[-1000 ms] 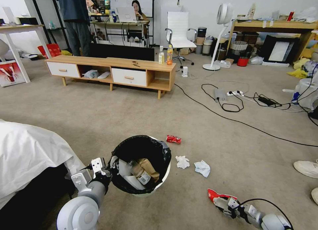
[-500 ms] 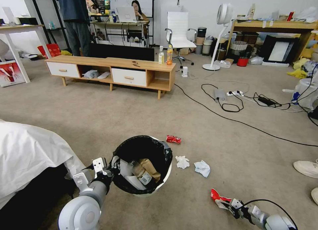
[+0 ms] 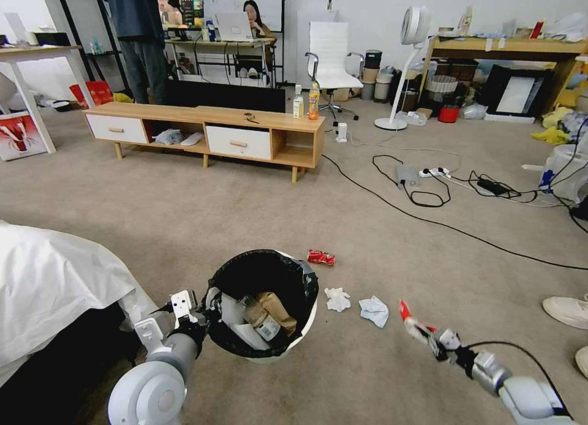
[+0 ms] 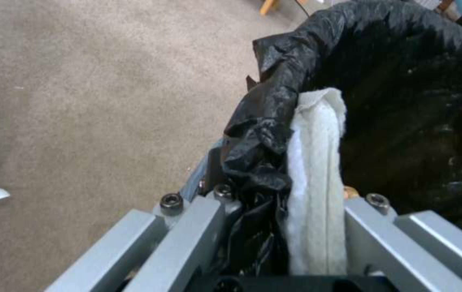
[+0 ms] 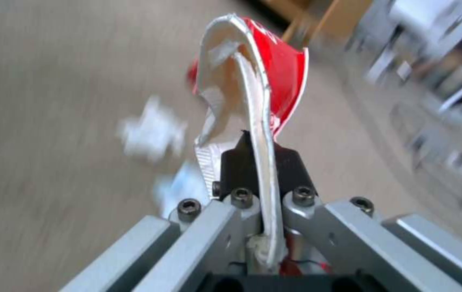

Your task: Pick up the trash bin and place the garbage on the floor into it.

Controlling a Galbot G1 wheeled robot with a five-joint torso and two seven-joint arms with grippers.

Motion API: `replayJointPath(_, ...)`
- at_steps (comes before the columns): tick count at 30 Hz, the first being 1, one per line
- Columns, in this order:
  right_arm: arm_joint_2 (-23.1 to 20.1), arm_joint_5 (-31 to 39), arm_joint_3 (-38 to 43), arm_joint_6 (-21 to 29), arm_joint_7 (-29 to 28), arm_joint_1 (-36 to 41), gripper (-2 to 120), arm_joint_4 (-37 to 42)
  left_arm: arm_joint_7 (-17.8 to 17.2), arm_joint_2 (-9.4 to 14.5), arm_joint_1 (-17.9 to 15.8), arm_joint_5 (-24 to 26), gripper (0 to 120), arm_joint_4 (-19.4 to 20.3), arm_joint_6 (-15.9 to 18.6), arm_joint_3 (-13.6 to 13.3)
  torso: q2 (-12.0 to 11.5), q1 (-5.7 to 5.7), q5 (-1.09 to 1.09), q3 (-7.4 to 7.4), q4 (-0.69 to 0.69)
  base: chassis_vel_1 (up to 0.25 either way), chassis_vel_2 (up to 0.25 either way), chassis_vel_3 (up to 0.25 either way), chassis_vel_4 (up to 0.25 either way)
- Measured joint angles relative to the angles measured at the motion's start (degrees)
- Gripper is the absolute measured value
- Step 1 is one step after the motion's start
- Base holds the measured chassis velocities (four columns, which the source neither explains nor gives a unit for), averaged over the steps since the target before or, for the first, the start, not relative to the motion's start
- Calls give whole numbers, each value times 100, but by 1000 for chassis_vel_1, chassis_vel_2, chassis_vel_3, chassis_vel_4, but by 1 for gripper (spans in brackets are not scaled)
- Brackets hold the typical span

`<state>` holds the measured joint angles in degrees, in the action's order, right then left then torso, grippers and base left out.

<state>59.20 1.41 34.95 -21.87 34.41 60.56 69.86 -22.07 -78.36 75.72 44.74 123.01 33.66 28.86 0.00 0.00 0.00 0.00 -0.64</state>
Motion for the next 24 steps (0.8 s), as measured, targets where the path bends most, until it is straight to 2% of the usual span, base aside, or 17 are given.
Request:
replayJointPath(10,-133,633,99,-62,-61,-32,0,1540,-43,54,89,38,7,89,53,32,0,0,-1,0,0,0,0,0,0)
replayJointPath(12,-202,981,6,-70,-35,1,0,2155,-60,87,113,43,7,95,85,12,0,0,0,0,2,0,0,0,0)
replayJointPath(15,-248,1158,-54,-69,-27,36,0,2458,-71,92,118,44,7,95,100,0,0,0,-1,0,2,0,0,0,0)
replayJointPath(17,-377,1516,-204,20,-22,131,0,3197,-83,90,113,47,7,94,124,-38,0,0,-2,0,1,0,0,0,0)
replayJointPath(24,-620,2151,-560,379,-41,186,0,4098,-94,89,72,45,7,58,147,-120,0,0,0,0,1,0,0,0,0)
